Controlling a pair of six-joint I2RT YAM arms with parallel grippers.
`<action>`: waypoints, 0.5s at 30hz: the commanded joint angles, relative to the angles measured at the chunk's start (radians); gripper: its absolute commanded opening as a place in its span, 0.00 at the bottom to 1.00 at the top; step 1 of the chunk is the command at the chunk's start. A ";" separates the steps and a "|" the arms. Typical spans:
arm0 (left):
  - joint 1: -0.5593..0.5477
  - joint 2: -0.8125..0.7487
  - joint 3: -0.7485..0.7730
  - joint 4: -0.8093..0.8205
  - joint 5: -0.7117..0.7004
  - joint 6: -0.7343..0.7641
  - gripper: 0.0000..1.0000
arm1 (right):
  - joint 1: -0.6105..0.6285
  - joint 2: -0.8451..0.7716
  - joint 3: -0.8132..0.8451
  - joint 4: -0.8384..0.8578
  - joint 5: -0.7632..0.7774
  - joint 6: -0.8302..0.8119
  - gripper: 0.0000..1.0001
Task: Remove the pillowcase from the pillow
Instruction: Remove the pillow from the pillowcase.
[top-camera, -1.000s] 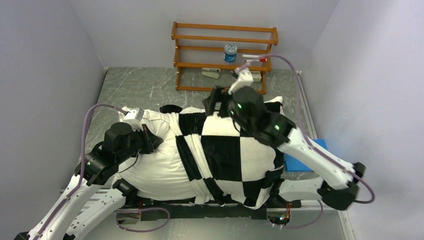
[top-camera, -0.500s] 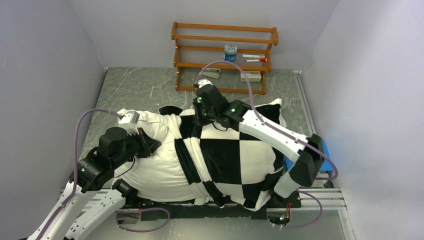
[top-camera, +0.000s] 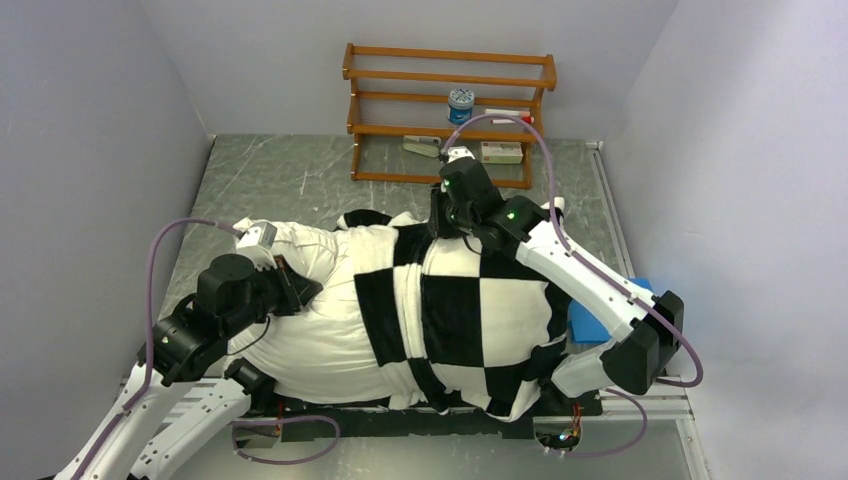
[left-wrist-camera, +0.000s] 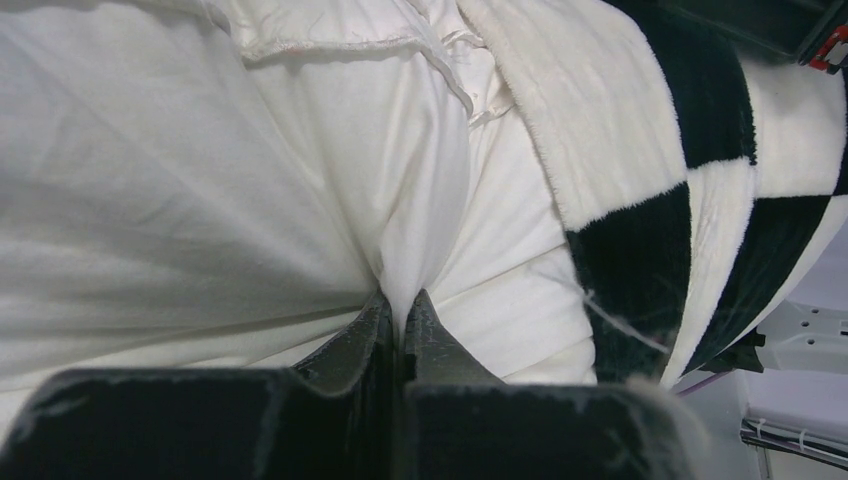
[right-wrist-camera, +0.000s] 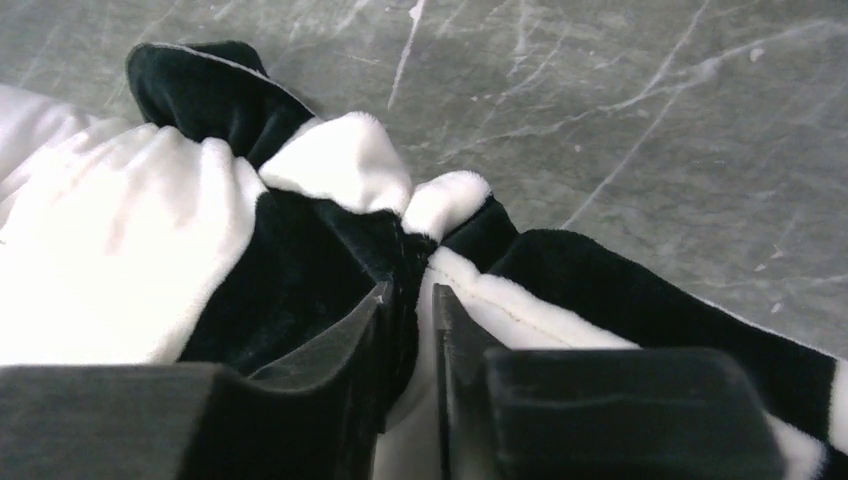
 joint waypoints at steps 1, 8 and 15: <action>-0.009 -0.005 0.005 -0.282 -0.002 0.025 0.05 | -0.037 -0.037 0.036 0.037 -0.182 -0.024 0.42; -0.009 0.004 0.021 -0.265 -0.002 0.020 0.05 | -0.028 0.030 -0.032 0.242 -0.549 0.051 0.71; -0.009 0.025 0.033 -0.251 -0.002 0.004 0.05 | 0.055 0.069 -0.089 0.178 -0.355 0.031 0.41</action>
